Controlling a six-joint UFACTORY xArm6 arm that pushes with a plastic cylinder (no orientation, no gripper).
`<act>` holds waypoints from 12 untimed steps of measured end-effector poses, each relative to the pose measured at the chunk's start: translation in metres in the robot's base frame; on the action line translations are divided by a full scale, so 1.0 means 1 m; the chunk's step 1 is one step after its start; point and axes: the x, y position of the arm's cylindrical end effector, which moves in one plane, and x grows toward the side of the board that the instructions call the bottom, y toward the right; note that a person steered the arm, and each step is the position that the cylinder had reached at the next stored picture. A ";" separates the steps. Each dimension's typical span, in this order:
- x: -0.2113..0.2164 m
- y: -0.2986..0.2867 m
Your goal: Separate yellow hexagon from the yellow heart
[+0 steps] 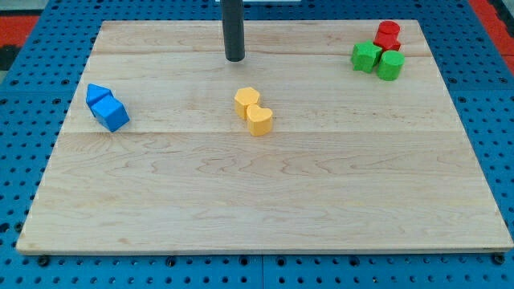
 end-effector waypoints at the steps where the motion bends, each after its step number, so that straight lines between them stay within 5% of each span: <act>1: 0.000 -0.004; 4: 0.003 -0.004; 7: 0.107 0.057; 10: 0.090 0.043; 12: 0.118 -0.021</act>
